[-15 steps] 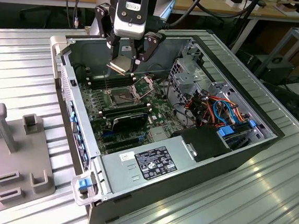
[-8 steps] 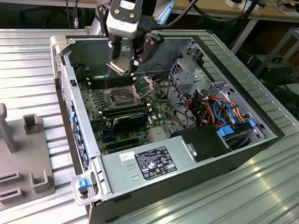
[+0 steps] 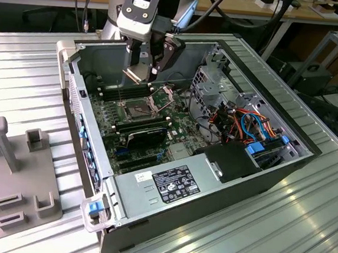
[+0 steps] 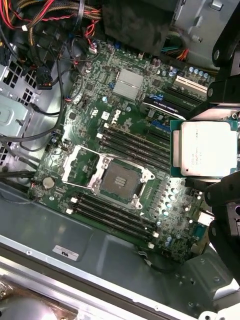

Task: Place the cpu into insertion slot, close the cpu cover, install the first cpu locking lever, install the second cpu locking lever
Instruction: 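Place the cpu into insertion slot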

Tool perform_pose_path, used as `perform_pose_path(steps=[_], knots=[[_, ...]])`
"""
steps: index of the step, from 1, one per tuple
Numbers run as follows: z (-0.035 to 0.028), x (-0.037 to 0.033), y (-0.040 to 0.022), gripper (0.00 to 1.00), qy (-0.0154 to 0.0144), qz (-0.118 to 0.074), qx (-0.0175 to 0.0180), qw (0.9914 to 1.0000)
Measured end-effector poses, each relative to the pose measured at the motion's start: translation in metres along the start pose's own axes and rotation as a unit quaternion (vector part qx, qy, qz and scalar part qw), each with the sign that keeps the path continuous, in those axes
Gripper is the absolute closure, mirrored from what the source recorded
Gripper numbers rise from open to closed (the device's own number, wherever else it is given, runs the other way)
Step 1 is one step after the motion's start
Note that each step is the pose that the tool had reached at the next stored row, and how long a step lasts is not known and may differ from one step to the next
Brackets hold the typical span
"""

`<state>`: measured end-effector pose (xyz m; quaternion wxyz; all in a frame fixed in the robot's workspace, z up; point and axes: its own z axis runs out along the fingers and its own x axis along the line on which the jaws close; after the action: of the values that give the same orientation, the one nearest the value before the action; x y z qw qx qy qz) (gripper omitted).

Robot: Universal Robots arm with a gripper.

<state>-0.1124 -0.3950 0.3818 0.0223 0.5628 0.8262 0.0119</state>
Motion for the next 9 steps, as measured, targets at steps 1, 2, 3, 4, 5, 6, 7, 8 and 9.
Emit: perform_pose_path(steps=[1, 2, 3, 4, 5, 6, 7, 8, 9], knots=[[0.0006, 0.0, 0.0, 0.45, -0.0005, 0.012, 0.0003, 0.99993], [0.0012, 0.0, 0.0, 0.45, -0.0011, 0.023, 0.0006, 0.99973], [0.0016, 0.0, 0.0, 0.45, -0.0014, 0.031, 0.0008, 0.99951], [0.0021, 0.0, 0.0, 0.45, -0.002, 0.045, 0.0011, 0.999], [0.0025, 0.0, 0.0, 0.45, -0.0026, 0.058, 0.0014, 0.99833], [0.0025, 0.0, 0.0, 0.45, -0.0027, 0.059, 0.0015, 0.99823], [0.0025, 0.0, 0.0001, 0.45, -0.0027, 0.06, 0.0014, 0.99822], [0.0025, 0.0, 0.0001, 0.45, -0.0027, 0.06, 0.0014, 0.99822], [0.0025, 0.0, 0.0001, 0.45, -0.0027, 0.06, 0.0014, 0.9982]])
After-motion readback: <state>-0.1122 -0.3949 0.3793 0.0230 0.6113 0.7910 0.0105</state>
